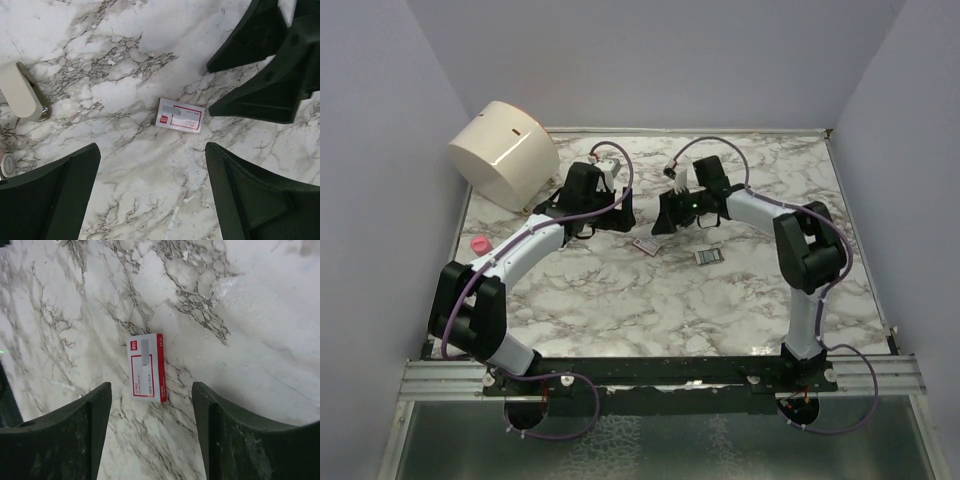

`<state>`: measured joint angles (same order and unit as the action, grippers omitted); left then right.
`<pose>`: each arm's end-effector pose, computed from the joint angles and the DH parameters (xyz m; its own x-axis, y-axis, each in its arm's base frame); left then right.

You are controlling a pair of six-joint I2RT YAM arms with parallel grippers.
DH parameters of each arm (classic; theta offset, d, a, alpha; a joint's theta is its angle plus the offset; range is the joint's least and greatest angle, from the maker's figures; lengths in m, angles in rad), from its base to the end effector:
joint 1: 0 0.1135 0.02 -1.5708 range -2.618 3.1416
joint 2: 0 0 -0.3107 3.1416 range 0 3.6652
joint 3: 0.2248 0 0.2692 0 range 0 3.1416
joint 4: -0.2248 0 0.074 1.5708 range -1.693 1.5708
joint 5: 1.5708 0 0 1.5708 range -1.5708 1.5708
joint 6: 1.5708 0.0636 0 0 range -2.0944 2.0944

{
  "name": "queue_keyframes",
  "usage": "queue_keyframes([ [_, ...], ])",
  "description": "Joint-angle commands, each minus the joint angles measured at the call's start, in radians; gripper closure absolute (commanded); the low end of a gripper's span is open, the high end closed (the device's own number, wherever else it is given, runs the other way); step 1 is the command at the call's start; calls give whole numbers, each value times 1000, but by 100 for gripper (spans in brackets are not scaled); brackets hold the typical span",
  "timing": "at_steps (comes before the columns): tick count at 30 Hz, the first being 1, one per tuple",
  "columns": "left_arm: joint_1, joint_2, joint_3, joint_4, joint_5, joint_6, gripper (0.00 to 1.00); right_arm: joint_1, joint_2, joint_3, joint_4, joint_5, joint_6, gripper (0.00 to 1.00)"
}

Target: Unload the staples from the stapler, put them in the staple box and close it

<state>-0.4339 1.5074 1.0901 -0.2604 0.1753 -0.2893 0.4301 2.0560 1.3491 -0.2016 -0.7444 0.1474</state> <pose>0.3319 -0.1660 0.2864 -0.6985 0.0141 -0.7155 0.3526 0.8767 -0.3270 0.4162 0.2383 0.1683 -0.8096 -0.2526 -0.5298 -0.5727 0.5377 0.6188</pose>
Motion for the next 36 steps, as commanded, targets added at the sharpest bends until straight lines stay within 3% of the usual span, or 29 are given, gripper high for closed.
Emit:
queue_keyframes([
  [1, 1, 14, -32, 40, 76, -42, 11, -7, -219, -37, -128, 125, -540, 33],
  [4, 0, 35, -43, 62, 130, -74, 11, -24, -329, -168, -164, 120, -932, 24],
  [8, 0, 63, -46, 75, 184, -101, 11, -123, -319, -147, -345, 36, -1170, 22],
  [10, 1, 77, -54, 79, 203, -107, 11, -166, -298, -114, -438, -33, -1206, 23],
  [16, 1, 84, -83, 98, 225, -117, 11, -224, -274, -146, -457, -35, -1329, 24],
  [36, 11, 100, -71, 100, 237, -119, 11, -229, -258, -261, -454, -56, -1452, 32],
])
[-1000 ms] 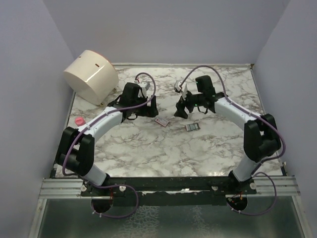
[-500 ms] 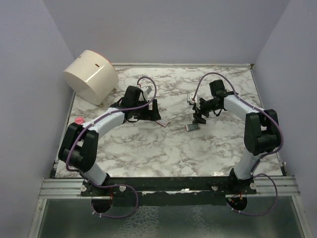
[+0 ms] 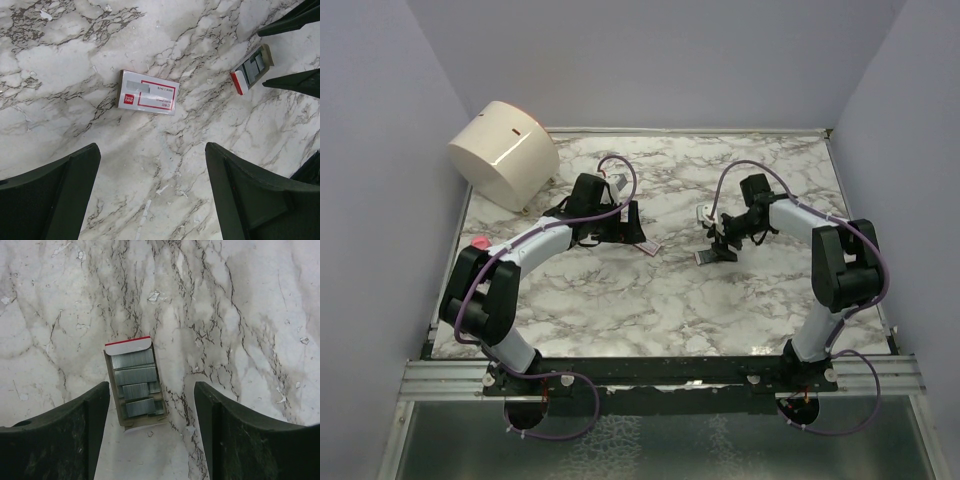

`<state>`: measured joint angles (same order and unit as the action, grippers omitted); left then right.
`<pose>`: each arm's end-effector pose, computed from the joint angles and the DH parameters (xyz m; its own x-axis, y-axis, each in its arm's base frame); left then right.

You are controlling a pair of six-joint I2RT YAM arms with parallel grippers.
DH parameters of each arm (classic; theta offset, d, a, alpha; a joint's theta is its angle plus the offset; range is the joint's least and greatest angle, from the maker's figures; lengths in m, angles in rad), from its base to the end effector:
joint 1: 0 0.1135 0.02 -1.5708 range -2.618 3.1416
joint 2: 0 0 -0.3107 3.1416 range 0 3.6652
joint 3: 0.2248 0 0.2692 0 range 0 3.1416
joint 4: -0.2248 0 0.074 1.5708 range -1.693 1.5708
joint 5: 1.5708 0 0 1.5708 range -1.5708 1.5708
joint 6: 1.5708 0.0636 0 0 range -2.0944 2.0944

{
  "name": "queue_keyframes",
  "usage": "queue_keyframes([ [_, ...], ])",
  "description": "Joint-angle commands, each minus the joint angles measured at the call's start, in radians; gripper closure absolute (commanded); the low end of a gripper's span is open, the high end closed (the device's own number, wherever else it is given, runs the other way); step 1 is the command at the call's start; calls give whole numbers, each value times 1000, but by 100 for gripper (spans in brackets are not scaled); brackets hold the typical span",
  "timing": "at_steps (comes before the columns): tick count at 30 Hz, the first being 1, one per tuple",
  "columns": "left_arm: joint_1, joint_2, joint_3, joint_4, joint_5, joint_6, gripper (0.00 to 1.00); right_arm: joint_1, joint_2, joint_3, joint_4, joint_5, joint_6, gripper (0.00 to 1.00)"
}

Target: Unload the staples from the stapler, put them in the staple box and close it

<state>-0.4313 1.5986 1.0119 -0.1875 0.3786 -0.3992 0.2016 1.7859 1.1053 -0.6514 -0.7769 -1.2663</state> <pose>0.3313 -0.1784 0.2357 -0.8295 -0.0158 -0.5583 0.3323 0.7895 -0.5160 0.3401 0.1150 0.1826 0.0058 -0.6932 -0.7208 -0.9997 0.0139 -0.0214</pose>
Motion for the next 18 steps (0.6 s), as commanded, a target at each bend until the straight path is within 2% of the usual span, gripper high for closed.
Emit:
queue_keyframes([
  [1, 9, 10, 6, 27, 34, -9, 11, 1, 11, -24, -2, -25, -42, 33],
  [18, 12, 3, 5, 30, 35, -11, 11, 17, 5, -93, 80, 17, 5, 40],
])
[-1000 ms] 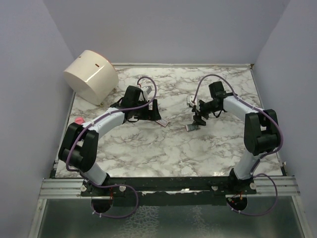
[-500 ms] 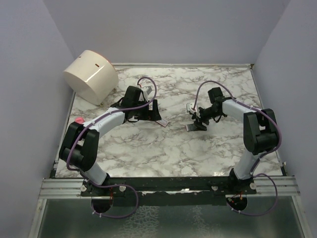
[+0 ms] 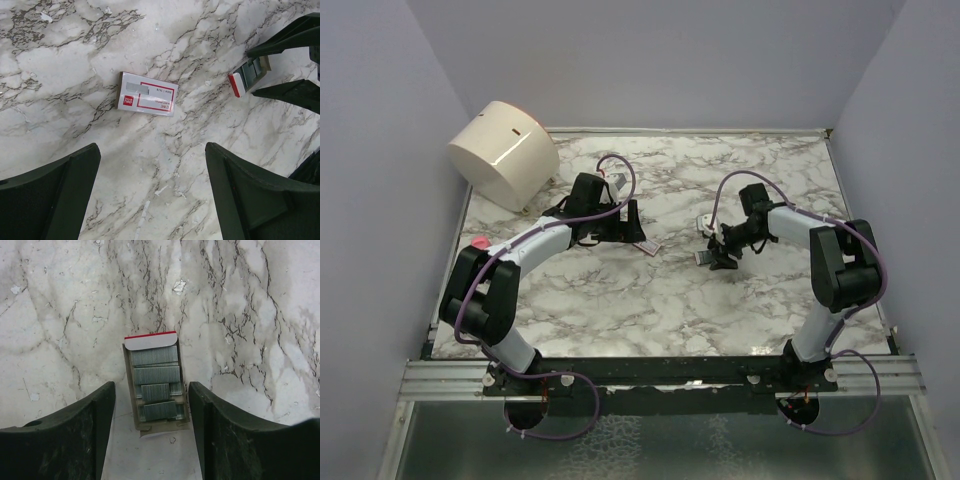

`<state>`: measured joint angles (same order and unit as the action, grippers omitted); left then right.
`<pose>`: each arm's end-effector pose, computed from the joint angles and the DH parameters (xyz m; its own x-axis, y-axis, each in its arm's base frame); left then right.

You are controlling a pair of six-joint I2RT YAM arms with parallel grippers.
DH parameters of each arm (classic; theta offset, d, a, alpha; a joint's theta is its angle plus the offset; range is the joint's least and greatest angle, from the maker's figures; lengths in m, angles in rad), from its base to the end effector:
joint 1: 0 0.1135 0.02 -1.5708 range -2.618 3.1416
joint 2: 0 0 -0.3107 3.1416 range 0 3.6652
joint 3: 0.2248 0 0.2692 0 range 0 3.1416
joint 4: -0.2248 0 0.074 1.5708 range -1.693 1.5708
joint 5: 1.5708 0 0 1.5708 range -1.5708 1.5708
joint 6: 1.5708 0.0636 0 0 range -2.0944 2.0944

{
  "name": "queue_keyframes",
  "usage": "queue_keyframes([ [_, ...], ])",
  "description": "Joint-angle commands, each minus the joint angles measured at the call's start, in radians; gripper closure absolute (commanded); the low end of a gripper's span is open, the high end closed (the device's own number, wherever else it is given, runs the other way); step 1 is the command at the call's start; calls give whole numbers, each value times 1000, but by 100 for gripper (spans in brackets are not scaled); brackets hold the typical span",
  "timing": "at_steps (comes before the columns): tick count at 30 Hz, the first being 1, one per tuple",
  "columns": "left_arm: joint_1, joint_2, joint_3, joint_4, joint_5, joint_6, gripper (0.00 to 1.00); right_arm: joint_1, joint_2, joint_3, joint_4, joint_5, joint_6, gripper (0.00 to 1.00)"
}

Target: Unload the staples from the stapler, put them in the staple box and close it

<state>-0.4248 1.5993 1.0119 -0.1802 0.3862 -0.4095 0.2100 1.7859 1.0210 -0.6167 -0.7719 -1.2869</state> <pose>0.3329 -0.1769 0.2363 -0.8307 -0.0290 -0.5559 0.3249 0.7857 -0.5264 0.3230 0.1142 0.1612 -0.0025 -0.7039 -0.7103 -0.9999 -0.0079 0.0113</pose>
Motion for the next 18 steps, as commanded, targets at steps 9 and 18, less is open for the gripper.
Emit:
queue_keyframes([
  [9, 6, 8, 7, 25, 37, -3, 11, 31, 50, 19, 65, 16, 162, 48],
  [18, 6, 24, 11, 27, 26, -39, 11, 73, 73, 13, 125, 66, 366, 59],
])
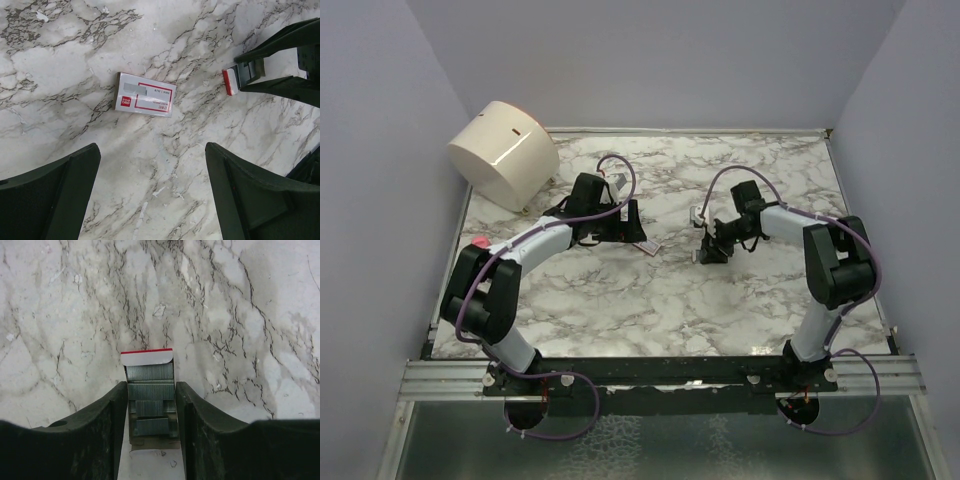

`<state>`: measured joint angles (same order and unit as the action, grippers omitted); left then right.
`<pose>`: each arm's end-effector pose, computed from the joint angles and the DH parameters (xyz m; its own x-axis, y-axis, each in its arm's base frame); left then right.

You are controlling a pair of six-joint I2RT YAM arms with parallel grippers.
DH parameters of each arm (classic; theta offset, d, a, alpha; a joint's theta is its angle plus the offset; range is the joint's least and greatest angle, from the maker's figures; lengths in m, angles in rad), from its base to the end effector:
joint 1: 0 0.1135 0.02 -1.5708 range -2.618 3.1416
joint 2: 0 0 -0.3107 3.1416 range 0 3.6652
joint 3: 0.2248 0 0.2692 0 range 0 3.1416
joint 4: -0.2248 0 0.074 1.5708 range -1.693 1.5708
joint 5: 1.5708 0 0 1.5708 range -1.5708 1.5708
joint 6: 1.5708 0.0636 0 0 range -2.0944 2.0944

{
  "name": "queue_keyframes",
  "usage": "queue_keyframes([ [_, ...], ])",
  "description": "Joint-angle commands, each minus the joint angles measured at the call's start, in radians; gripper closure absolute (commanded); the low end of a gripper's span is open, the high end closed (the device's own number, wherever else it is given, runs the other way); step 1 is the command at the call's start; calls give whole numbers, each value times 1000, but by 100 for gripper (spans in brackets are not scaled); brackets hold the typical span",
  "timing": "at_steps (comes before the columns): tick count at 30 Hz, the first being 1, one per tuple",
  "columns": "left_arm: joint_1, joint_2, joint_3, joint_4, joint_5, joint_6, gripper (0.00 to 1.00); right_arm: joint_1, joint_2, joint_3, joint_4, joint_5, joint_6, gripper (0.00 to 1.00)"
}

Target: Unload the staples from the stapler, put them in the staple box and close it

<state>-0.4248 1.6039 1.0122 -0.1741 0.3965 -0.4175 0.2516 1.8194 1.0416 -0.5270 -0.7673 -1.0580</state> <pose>0.3335 -0.1778 0.2355 -0.8343 -0.0331 -0.5504 0.3233 0.7792 -0.5370 0.3348 0.1316 0.1577 -0.1483 -0.6857 -0.7126 -0.9889 0.1104 0.0995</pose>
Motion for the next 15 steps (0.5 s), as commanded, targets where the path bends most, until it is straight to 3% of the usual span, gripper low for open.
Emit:
queue_keyframes([
  [1, 7, 25, 17, 18, 10, -42, 11, 42, 43, -11, 45, 75, 166, 60],
  [5, 10, 56, 50, 0, -6, -103, 12, 83, 48, -40, 117, 144, 282, 66],
  [15, 18, 137, 107, -4, -30, -197, 12, 164, 40, -58, 193, 274, 488, 66],
])
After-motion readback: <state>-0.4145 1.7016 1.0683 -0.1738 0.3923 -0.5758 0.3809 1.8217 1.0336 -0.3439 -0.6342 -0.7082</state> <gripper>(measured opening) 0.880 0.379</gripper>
